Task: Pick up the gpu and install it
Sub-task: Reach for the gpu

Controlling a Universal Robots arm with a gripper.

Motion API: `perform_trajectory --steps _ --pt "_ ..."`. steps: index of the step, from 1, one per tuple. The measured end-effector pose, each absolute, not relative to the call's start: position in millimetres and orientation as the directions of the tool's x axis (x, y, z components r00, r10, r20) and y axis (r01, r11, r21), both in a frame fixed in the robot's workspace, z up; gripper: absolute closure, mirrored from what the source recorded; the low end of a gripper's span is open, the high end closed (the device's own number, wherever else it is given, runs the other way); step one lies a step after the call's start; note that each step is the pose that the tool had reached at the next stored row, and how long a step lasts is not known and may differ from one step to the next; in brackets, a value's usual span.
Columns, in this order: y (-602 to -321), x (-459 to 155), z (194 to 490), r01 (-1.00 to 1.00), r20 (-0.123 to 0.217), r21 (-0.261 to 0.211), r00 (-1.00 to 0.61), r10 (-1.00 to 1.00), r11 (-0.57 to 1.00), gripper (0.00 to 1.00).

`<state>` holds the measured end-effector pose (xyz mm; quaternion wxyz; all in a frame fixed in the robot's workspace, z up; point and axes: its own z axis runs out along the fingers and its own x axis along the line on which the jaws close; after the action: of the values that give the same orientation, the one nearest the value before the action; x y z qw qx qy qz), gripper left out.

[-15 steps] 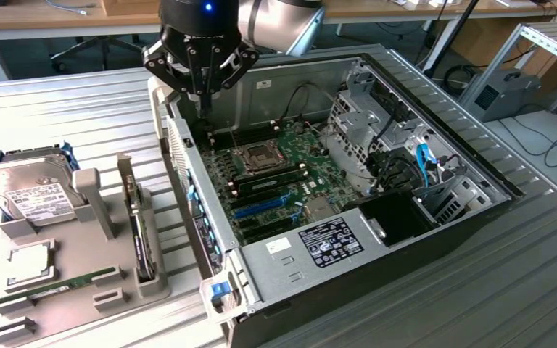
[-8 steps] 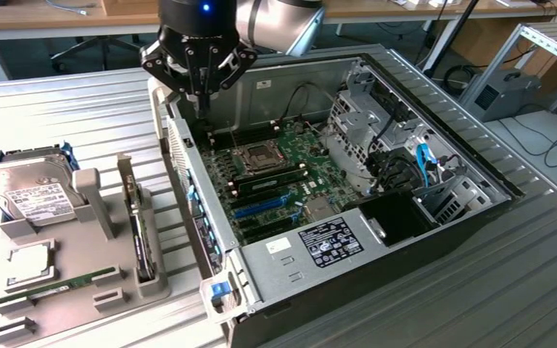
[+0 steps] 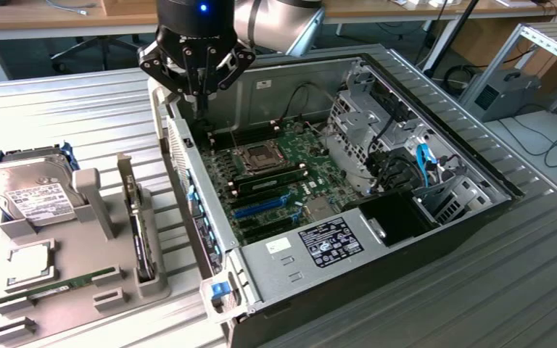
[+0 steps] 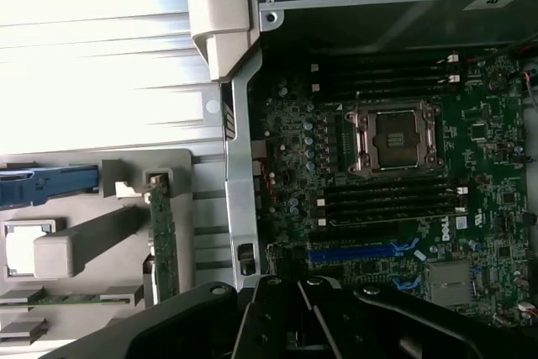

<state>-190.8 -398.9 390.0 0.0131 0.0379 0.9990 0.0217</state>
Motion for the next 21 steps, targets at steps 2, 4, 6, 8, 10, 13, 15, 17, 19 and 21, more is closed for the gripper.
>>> perform_trajectory --steps 2,4,6,8,10,13,15,17,19,21 --pt "-398.9 -192.1 389.9 0.075 -0.024 0.044 -0.997 0.076 0.996 0.89" --pt "-398.9 -192.9 389.8 0.075 -0.024 0.044 -0.997 0.076 0.996 0.89" --pt "-398.9 -193.5 389.7 0.075 -0.024 0.044 -0.997 0.076 0.996 0.89" --pt "-398.9 -194.0 389.6 0.075 -0.024 0.044 -0.997 0.076 0.996 0.89" --pt "-398.9 -194.7 389.6 0.075 -0.024 0.044 -0.997 0.076 0.996 0.89" --pt "-398.9 -195.4 389.5 0.075 -0.024 0.044 -0.997 0.076 0.996 0.89" --pt "-398.9 -195.9 389.5 0.075 -0.024 0.044 -0.997 0.076 0.996 0.89" --pt "-398.9 -196.4 389.4 0.075 -0.024 0.044 -0.997 0.076 0.996 0.89" --pt "-398.9 -197.0 389.4 0.075 -0.024 0.044 -0.997 0.076 0.996 0.89" --pt "-398.9 -197.5 389.3 0.075 -0.025 0.044 -0.997 0.076 0.996 0.89"
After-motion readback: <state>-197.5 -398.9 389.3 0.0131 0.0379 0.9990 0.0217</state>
